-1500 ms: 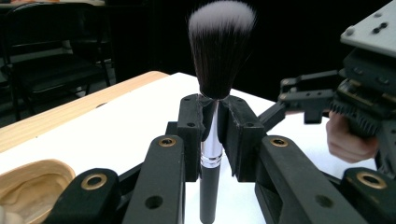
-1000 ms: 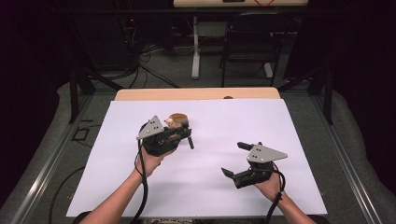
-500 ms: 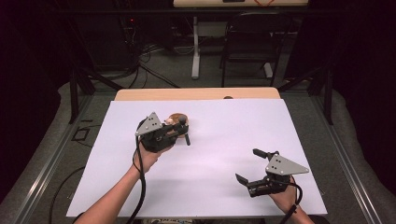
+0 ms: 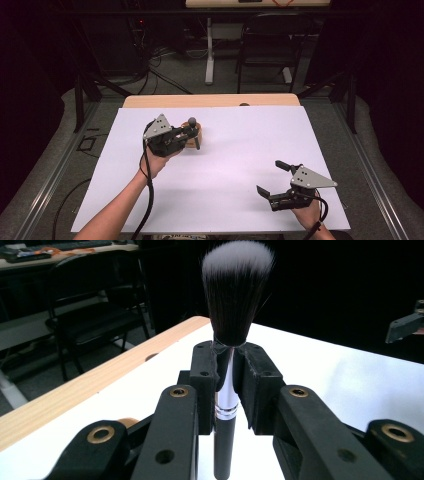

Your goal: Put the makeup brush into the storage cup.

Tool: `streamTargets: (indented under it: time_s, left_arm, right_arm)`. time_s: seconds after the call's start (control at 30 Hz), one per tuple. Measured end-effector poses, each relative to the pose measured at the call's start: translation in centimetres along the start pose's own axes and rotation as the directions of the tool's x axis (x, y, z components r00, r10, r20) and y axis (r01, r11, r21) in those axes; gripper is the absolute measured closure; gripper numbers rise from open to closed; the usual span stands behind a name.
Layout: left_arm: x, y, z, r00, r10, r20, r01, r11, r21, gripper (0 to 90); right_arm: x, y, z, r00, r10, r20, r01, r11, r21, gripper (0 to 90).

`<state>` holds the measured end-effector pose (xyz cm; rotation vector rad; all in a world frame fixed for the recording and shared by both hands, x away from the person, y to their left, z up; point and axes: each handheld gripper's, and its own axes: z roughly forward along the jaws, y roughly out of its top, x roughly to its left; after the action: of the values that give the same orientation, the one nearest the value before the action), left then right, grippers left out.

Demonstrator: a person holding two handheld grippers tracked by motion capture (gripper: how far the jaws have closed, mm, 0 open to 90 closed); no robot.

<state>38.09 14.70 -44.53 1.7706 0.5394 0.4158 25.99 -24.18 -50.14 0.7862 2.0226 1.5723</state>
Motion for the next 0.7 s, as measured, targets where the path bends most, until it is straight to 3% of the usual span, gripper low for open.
streamTargets:
  time_s: [0.7]
  left_arm:
    - [2.1,2.1,0.1,0.9987,0.029,-0.042,-0.029,0.9996,-0.005,77.4]
  right_arm:
    - [-0.1,-0.2,0.4,1.0000,-0.001,-0.001,0.001,0.9993,0.036,0.0]
